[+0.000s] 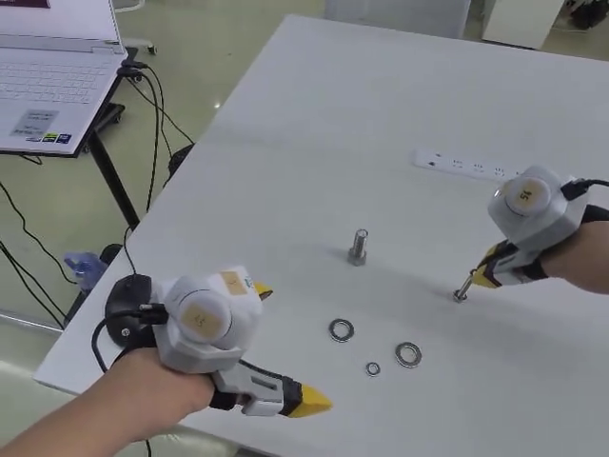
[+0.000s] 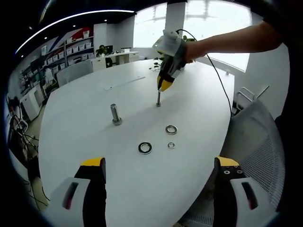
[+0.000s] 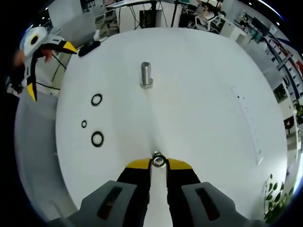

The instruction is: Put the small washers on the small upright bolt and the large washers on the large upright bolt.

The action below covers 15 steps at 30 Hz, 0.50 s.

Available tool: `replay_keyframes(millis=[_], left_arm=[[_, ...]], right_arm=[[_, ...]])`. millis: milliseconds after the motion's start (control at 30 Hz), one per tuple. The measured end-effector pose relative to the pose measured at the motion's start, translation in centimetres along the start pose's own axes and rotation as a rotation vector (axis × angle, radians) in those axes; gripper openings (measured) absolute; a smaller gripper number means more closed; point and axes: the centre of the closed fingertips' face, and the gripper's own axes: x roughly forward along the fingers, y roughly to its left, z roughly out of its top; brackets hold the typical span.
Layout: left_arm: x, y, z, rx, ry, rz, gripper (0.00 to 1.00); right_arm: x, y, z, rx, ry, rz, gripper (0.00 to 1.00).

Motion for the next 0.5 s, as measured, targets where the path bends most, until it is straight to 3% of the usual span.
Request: replay_keyframes(millis=[500], left_arm=[[-0.01, 0.14, -0.16, 0.009, 0.005, -0.003, 0.99]], right_arm=[[0.96, 0.13, -0.19, -0.009, 0.025, 0.011, 0.12]])
